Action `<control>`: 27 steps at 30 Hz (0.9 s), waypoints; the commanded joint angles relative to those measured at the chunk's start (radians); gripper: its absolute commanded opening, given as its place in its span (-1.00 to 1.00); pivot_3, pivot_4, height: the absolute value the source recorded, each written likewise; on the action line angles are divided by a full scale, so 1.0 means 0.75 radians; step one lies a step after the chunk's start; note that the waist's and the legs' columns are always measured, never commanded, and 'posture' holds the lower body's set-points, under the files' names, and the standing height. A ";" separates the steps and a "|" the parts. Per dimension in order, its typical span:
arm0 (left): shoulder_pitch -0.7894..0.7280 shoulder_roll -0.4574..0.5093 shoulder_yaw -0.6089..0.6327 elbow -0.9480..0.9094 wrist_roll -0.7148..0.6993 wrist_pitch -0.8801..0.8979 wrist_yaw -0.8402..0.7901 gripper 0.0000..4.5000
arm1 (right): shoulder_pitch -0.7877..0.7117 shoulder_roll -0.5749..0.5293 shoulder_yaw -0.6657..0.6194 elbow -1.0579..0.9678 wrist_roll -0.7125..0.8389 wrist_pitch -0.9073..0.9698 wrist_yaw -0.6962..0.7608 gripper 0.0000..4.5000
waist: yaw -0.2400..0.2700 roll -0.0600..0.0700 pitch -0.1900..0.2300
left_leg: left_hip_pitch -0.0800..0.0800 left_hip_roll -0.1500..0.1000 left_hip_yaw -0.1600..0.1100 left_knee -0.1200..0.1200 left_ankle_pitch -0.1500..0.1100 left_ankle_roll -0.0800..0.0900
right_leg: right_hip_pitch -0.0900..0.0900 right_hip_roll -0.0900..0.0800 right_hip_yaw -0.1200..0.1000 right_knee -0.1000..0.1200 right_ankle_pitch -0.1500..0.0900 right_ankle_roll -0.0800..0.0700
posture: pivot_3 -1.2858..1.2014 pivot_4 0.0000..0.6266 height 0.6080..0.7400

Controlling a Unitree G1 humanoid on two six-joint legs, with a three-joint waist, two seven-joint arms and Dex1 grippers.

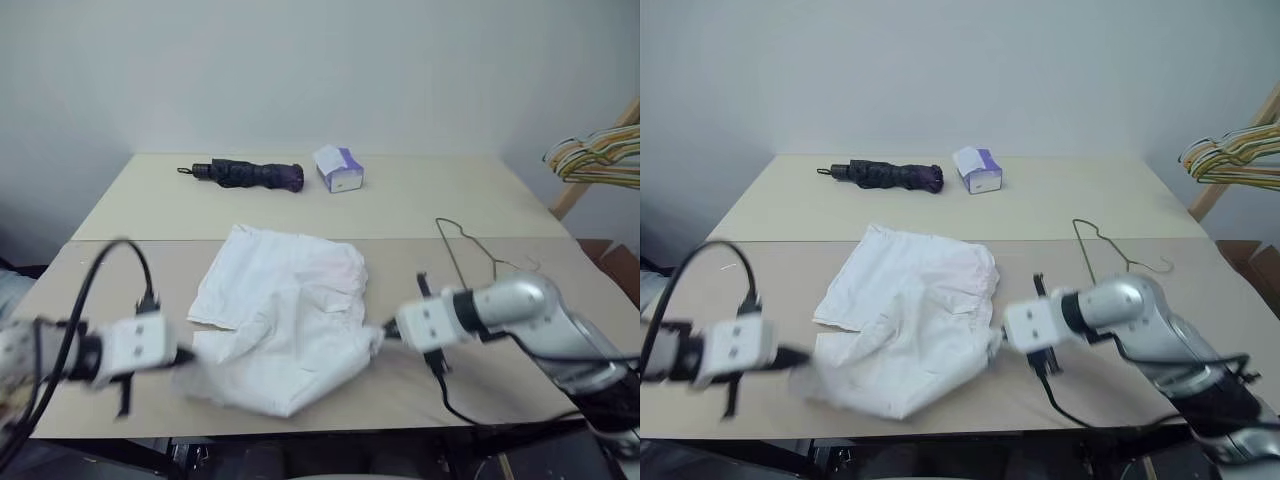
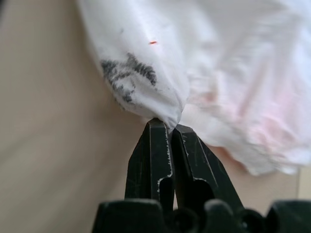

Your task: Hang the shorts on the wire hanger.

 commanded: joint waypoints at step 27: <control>0.363 0.289 0.306 -0.135 -0.128 -0.223 -0.077 -0.99 | 0.140 -0.108 0.104 0.195 -0.391 -0.878 -0.540 -1.00 | -0.169 0.001 -0.001 | -0.005 0.000 0.003 -0.011 0.004 -0.007 | -0.020 -0.008 -0.030 -0.001 0.006 -0.001 | 0.11 -1.00 1.00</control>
